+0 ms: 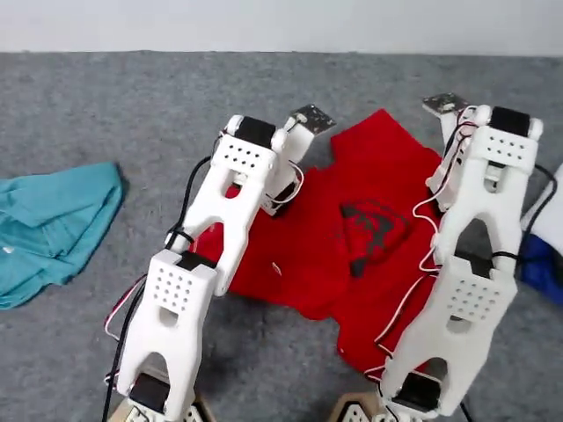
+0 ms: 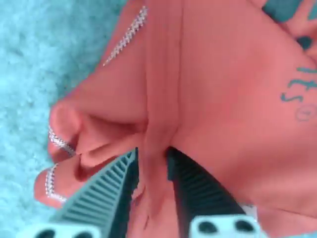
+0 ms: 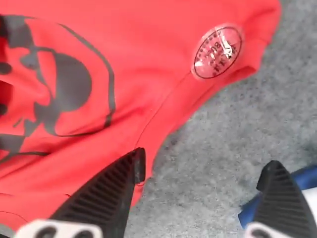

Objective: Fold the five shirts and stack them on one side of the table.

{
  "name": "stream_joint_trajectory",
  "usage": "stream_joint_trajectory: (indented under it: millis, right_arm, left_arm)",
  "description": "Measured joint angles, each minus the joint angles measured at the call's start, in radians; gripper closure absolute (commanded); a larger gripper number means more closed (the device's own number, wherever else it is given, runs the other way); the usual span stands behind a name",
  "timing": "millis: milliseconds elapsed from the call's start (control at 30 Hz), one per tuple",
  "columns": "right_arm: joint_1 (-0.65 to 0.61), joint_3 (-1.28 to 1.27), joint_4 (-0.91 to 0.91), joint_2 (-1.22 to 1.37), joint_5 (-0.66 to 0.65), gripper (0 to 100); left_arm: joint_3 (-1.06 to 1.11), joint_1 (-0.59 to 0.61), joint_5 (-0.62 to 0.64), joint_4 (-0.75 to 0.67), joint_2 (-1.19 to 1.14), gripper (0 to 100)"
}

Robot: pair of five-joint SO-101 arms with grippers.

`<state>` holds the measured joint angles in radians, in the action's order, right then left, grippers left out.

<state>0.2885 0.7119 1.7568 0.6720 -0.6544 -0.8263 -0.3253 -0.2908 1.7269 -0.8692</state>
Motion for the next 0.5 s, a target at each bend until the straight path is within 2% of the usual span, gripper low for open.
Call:
stream_joint_trajectory:
  millis: [200,500]
  right_arm:
    - [0.0,0.0,0.0,0.0,0.0,63.4]
    - [0.0,0.0,0.0,0.0,0.0,63.4]
  left_arm:
    - [0.0,-0.005,-0.014,0.0,0.0,99]
    - [0.021,-0.005,-0.014,0.0,0.0,99]
